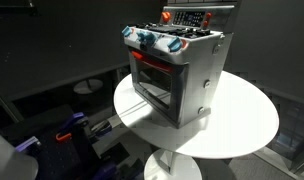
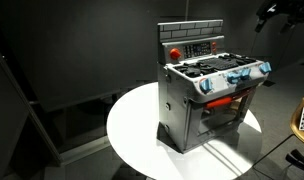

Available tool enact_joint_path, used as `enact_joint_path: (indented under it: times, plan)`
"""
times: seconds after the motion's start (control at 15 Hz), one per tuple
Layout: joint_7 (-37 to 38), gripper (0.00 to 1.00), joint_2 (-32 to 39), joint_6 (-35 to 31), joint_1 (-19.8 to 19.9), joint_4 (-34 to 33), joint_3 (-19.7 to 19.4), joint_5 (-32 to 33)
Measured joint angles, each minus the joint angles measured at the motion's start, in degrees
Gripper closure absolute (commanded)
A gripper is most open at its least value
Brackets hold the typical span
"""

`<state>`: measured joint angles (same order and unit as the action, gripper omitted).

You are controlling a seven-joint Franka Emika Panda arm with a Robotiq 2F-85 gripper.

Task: Press the top button on the right side of the stove

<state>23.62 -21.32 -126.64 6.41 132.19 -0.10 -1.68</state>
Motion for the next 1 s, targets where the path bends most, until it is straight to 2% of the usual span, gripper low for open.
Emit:
enact_joint_path:
  times: [1.0]
  plan:
    - [6.32,0.0,19.5,-2.63,0.05,-14.92,-0.41,2.01]
